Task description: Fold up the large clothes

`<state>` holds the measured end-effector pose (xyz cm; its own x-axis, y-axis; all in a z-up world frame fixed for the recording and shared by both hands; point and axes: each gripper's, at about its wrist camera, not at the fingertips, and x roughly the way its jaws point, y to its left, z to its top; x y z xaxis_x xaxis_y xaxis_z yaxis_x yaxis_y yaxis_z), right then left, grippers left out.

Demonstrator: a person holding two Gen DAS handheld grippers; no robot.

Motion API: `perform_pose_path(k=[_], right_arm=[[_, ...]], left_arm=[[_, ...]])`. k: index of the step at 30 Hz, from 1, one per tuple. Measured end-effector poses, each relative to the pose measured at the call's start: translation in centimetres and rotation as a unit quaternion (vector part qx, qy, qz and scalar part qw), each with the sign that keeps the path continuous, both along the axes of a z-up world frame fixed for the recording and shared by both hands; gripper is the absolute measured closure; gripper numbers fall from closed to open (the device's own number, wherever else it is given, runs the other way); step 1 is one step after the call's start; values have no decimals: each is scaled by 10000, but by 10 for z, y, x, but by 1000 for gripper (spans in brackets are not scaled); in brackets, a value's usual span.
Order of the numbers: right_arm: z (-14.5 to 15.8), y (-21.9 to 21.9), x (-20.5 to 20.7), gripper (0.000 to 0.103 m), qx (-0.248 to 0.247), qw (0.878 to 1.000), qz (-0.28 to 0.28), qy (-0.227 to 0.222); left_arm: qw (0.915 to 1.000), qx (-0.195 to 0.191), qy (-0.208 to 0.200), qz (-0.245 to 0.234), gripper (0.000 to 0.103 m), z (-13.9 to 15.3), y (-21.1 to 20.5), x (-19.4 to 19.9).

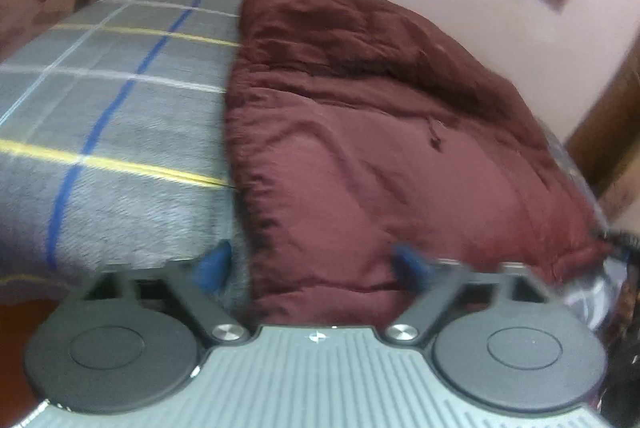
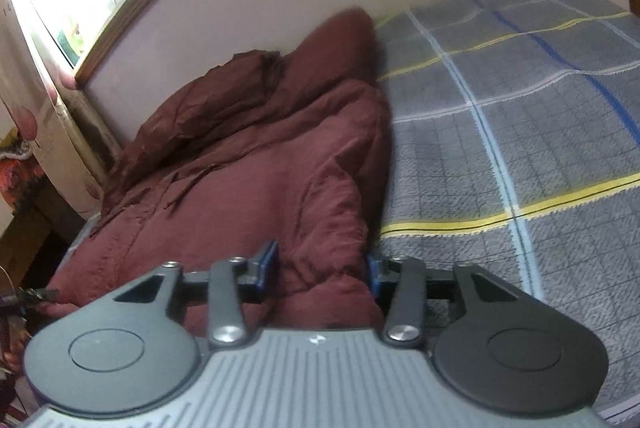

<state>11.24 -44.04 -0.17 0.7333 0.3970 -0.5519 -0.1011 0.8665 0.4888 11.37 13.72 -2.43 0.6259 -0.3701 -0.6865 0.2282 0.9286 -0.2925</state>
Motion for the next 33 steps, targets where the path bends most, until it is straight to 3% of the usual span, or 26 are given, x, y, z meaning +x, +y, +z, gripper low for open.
perform_pose_path(k=[3,8,12,18,21,24,25,26,29,33], right_arm=[[-2,7,1,41,-53,9999,-12,-113],[2,11,7,37,-165,9999,-37,25],[3,15,7,36,-278,9996,-37,41],[2,9,9,36,-73,9999,-87,125],[4,16,9,36,-282,9995,-100,115],[7,28,8,49,-802,9967,-93,37],[7,28,8,66,-871,9961,-98,31],[7,27,8,77,-847,9964,-78,35],[8,28,6,86,-867,9962,-58,-27],[9,26,4,89,-497,9987,-133,-5]], left_arm=[[9990,416,-116,-83,61,3,-19,-2],[9939,1088,-169,-16,62,9,-43,-3],[9910,1324,-201,20,61,9,-50,-5],[9874,1562,-263,29,59,7,-57,-4],[9868,1598,-277,33,57,7,-57,-5],[9865,1611,-285,36,57,7,-58,-5],[9864,1617,-292,33,56,6,-58,-5],[9862,1628,-310,36,56,6,-58,-5],[9860,1624,-366,45,56,7,-59,-7],[9866,1562,-462,68,63,8,-56,-10]])
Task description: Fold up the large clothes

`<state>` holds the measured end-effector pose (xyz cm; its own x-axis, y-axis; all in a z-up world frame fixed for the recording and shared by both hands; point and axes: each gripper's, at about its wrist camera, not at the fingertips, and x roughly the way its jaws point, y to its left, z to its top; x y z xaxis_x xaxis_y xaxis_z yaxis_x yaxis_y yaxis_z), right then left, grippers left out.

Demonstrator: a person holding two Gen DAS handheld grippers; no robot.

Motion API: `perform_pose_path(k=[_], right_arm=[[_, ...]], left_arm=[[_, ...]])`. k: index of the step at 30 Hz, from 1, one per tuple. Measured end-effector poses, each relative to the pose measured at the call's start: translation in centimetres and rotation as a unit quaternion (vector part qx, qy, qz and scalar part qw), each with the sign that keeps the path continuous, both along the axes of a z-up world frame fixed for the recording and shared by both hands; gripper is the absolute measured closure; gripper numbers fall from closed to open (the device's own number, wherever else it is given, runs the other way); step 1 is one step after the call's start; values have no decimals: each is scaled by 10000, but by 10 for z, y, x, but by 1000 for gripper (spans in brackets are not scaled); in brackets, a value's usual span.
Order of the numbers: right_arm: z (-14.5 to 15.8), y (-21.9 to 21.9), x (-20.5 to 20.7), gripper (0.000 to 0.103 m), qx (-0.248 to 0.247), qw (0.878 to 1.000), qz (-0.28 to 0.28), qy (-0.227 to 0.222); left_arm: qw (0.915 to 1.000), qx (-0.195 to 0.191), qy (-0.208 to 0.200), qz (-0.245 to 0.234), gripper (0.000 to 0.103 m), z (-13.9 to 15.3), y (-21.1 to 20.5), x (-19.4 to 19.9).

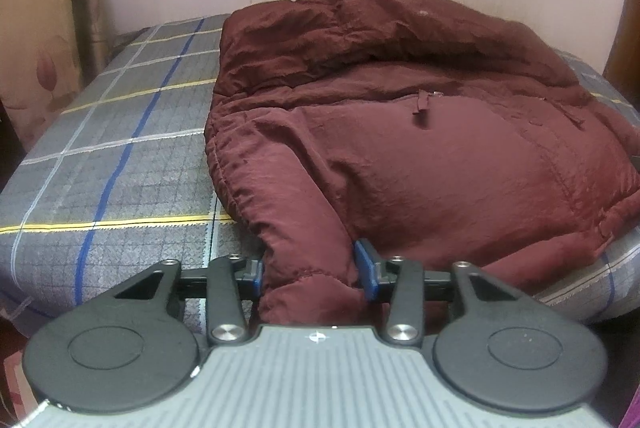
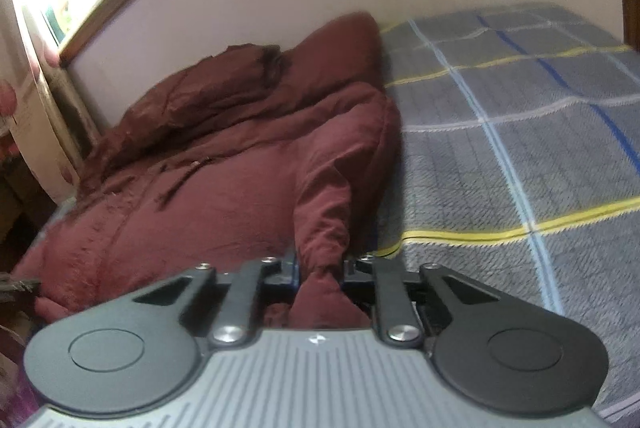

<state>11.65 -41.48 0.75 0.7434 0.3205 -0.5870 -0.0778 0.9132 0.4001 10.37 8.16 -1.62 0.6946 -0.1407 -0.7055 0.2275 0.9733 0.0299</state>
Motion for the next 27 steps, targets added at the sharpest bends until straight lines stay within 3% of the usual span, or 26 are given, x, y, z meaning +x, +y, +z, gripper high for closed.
perform_pose_path(k=[8,12,14,16,19,21,22,24,27], right_arm=[[0,-2,-28,91,994,9950,-125,6],[0,3,-47,91,1173,9931,-37,-3],[-3,6,-51,91,1040,9946,30,11],[-8,1,-50,88,1253,9921,-12,75],[-12,-3,-45,86,1384,9902,-53,161],[-13,-1,-45,86,1338,9909,-37,149],[-13,0,-45,86,1301,9914,-14,129],[-12,1,-47,88,1272,9919,20,41],[-8,-1,-58,90,1561,9875,118,-204]], left_arm=[[9987,-466,28,203,73,8,26,-4],[9991,-387,-2,148,72,10,36,-8],[9992,-380,39,92,64,9,39,-7],[9990,-418,60,117,44,6,41,-4],[9981,-596,137,57,37,2,42,-2],[9980,-619,116,58,42,0,41,-4],[9979,-631,108,36,57,-1,42,-4],[9975,-688,74,120,73,1,45,-5],[9955,-914,-156,216,81,12,52,-13]])
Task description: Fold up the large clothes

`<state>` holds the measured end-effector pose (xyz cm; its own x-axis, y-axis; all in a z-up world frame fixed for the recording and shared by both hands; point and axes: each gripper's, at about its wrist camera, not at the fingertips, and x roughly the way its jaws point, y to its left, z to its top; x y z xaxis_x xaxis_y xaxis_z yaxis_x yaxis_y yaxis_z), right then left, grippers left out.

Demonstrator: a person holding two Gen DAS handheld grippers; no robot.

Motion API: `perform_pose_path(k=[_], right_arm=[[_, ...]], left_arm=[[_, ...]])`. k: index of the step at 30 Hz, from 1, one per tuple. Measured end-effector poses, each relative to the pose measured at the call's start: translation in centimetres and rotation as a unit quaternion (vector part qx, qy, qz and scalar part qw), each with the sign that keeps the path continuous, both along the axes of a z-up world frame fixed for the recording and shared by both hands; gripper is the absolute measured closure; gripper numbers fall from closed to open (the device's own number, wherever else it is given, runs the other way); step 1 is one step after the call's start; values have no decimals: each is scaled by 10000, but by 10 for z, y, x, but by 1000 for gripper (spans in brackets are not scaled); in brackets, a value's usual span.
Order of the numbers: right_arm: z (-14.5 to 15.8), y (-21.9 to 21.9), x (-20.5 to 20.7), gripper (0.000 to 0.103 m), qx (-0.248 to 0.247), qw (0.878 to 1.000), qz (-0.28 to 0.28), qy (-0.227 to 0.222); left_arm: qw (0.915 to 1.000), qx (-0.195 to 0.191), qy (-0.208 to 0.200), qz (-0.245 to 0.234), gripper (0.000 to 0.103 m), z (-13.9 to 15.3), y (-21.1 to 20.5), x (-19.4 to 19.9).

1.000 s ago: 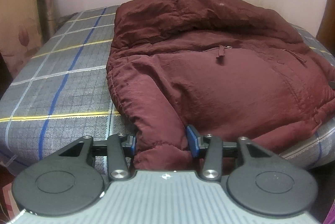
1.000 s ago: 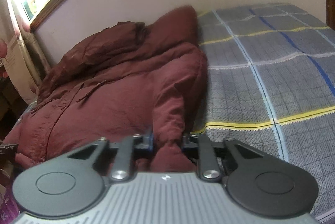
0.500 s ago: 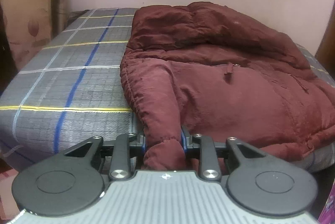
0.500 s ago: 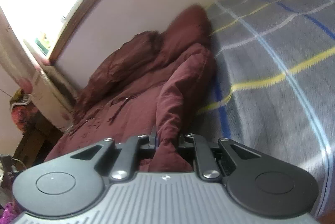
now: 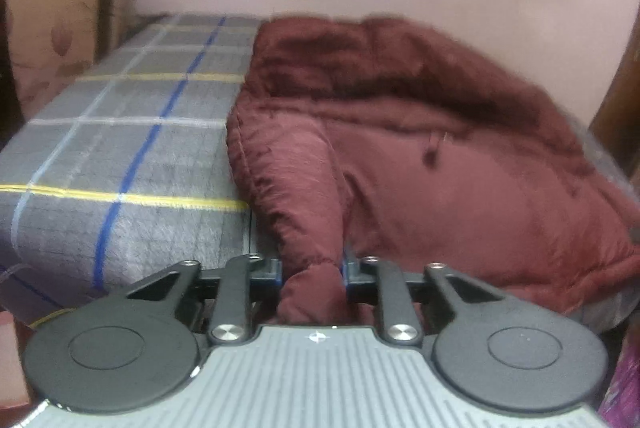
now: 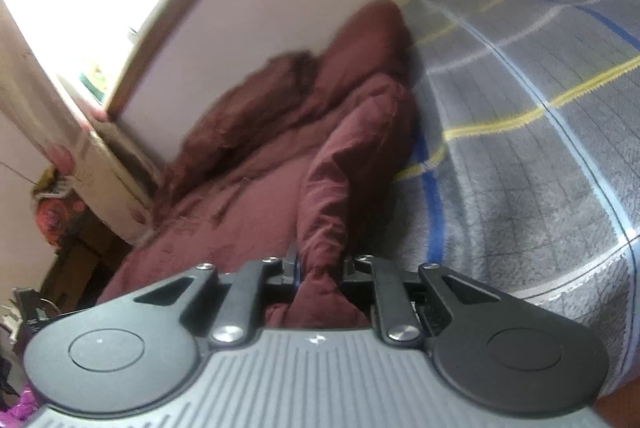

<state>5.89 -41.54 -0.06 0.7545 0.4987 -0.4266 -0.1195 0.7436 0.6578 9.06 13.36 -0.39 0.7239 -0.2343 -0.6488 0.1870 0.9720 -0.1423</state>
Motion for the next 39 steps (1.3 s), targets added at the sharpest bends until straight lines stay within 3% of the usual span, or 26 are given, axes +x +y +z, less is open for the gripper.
perform_pose_path(k=[6,10,13,18,21,27,32,36,38,39], right_arm=[[13,-4,-26,90,820,9960,127,-344],[21,-9,-29,90,1453,9882,50,-489],[26,-15,-24,90,1910,9796,-13,-621],[35,-25,-5,90,2333,9697,-162,-709],[37,-36,14,89,2587,9630,-332,-673],[39,-51,64,89,2726,9584,-634,-564],[34,-60,115,88,2674,9585,-931,-337],[25,-60,156,86,2655,9572,-1146,-106],[16,-61,172,83,2737,9530,-1296,21],[10,-61,179,81,2795,9500,-1385,108]], left_arm=[[9997,-193,-161,57,82,22,9,-20],[9967,-733,-242,254,82,39,23,-23],[9928,-1071,-337,425,82,53,28,-17],[9908,-1078,-644,500,82,76,23,-1],[9870,-1289,-740,618,81,89,24,16],[9826,-1273,-1037,866,78,105,17,63],[9830,-857,-1255,1034,72,103,5,109],[9821,-416,-1363,1234,59,97,-5,147],[9738,-86,-1709,1497,40,95,-16,159],[9678,65,-1923,1625,19,94,-19,163]])
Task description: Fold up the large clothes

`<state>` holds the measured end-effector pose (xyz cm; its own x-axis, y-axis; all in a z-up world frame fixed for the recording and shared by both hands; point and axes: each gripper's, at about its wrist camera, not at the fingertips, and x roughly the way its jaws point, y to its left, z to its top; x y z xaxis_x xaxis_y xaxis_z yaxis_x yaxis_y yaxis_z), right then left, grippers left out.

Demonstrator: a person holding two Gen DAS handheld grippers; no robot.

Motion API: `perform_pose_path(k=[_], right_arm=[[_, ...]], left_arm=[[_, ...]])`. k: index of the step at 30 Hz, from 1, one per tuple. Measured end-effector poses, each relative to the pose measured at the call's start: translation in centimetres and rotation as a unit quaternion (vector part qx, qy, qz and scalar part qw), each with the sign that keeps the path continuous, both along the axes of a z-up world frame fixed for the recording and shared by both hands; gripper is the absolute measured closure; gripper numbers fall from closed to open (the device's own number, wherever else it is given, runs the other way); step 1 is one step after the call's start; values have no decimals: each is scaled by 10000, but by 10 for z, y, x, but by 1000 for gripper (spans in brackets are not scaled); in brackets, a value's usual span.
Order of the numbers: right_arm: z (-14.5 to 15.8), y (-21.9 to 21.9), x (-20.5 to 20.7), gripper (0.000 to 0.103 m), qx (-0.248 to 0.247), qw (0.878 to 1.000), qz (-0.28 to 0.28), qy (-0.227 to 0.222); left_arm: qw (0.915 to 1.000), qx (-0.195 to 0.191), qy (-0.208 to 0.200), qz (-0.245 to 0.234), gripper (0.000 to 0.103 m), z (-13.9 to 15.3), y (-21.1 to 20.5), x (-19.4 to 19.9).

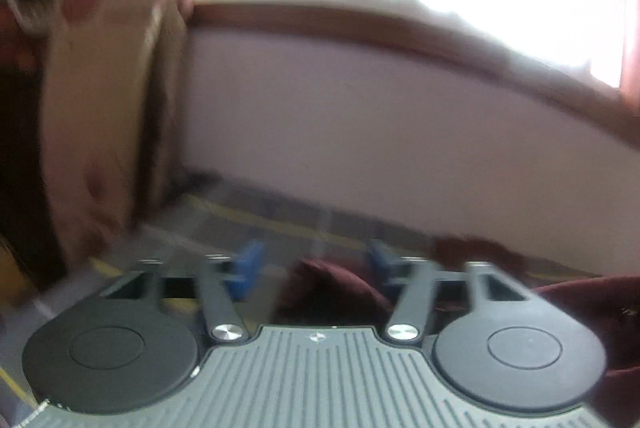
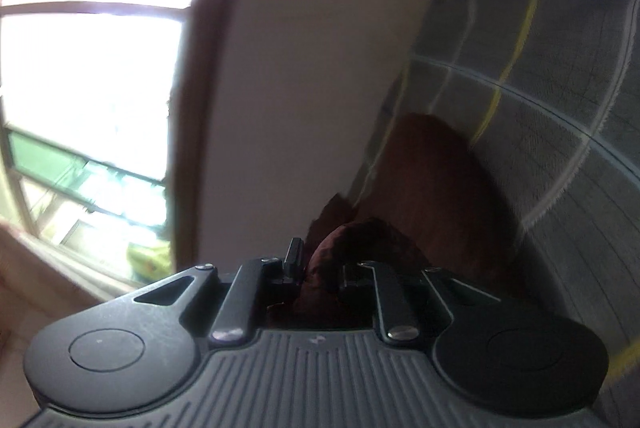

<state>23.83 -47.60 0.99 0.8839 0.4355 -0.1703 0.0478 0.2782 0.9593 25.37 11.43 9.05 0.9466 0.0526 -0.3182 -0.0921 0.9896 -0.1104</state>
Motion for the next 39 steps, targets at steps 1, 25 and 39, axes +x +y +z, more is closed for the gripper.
perform_pose_path(k=[1,25,39], right_arm=[[-6,0,7,75,114,9998,-64,120],[103,219,108,91,-6075,7799,1191,-925],[8,204,190,92,-5534,8190,1494,-263]], left_arm=[[9997,86,-178,130,2,0,-2,3],[9514,2316,-491,-1970,60,-22,-195,71],[9795,1219,673,-1453,59,-109,-164,182]])
